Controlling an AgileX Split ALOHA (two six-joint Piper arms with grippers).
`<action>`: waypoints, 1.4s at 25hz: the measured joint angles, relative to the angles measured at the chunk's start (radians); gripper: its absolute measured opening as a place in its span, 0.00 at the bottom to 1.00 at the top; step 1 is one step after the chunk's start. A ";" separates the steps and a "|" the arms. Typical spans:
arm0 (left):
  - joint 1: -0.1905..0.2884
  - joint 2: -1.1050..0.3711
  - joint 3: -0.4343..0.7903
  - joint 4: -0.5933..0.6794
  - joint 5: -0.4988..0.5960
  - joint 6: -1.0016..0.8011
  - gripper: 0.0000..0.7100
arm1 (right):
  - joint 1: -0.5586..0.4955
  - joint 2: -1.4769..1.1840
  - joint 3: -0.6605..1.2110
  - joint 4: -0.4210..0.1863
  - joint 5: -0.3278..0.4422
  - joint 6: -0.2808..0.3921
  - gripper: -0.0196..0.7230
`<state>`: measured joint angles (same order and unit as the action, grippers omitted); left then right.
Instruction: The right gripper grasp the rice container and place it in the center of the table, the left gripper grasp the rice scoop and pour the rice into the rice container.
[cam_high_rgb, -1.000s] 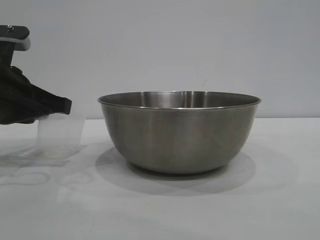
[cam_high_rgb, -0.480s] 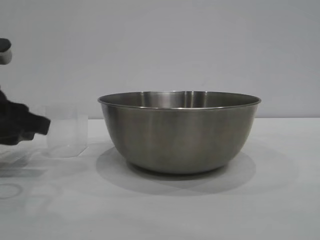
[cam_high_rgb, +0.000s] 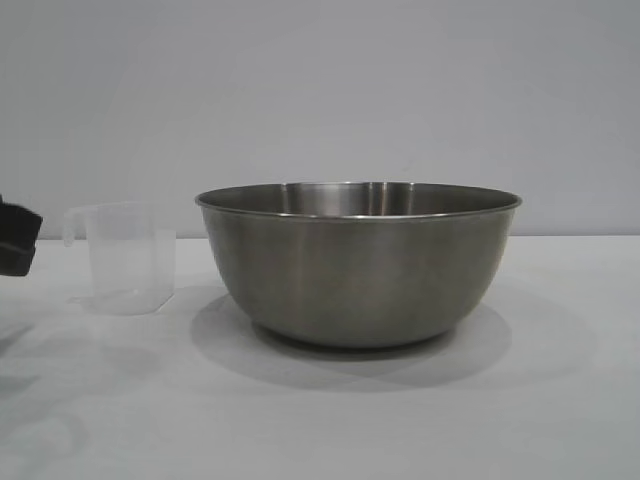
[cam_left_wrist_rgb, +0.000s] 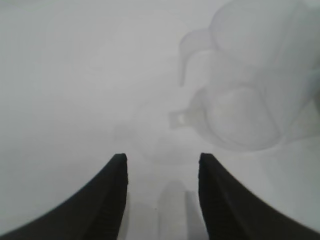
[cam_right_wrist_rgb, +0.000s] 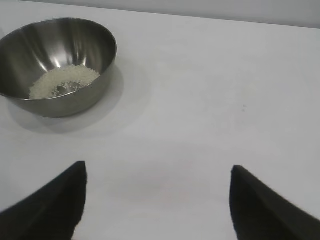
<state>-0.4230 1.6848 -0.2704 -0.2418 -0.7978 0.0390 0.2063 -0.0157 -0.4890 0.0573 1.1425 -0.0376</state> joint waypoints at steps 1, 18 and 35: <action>0.000 -0.039 0.002 0.000 0.044 0.000 0.40 | 0.000 0.000 0.000 0.000 0.000 0.000 0.75; 0.000 -0.527 -0.196 0.123 0.934 0.004 0.48 | 0.000 0.000 0.000 0.000 0.000 0.000 0.75; 0.000 -1.085 -0.376 0.134 1.466 0.004 0.56 | 0.000 0.000 0.000 0.000 0.000 0.000 0.75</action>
<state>-0.4230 0.6000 -0.6462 -0.1081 0.6681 0.0427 0.2063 -0.0157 -0.4890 0.0573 1.1425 -0.0376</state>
